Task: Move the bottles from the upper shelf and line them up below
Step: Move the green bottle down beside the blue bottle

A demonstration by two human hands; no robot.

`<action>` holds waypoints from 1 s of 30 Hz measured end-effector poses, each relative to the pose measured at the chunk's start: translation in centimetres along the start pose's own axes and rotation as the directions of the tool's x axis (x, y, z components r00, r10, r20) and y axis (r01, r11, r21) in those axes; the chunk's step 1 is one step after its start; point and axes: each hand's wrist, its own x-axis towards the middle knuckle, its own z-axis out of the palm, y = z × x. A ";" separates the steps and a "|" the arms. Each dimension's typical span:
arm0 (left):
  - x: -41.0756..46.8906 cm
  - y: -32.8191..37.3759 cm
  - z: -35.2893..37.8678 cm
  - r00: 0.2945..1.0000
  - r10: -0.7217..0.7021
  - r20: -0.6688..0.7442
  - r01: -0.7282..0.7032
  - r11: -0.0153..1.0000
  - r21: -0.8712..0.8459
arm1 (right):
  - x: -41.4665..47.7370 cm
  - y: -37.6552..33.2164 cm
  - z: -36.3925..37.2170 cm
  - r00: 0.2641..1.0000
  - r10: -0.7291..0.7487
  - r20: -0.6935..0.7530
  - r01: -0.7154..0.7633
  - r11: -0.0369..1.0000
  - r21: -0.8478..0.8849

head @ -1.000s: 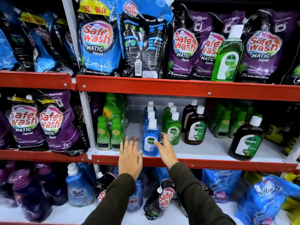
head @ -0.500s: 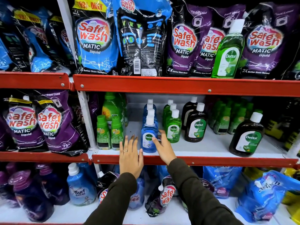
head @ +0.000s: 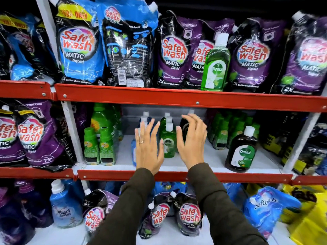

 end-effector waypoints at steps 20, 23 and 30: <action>13.4 7.9 -0.4 0.972 0.159 -0.174 -0.094 0.938 0.334 | 19.9 2.1 -9.7 0.896 0.286 0.340 -0.403 0.847 0.348; 13.4 7.9 -0.2 0.970 0.163 -0.182 -0.092 0.934 0.344 | 20.8 2.7 -9.8 0.864 0.312 0.395 -0.461 0.805 0.372; 13.4 7.8 -0.1 0.967 0.170 -0.189 -0.096 0.933 0.346 | 20.3 2.0 -10.6 0.892 0.306 0.332 -0.437 0.773 0.461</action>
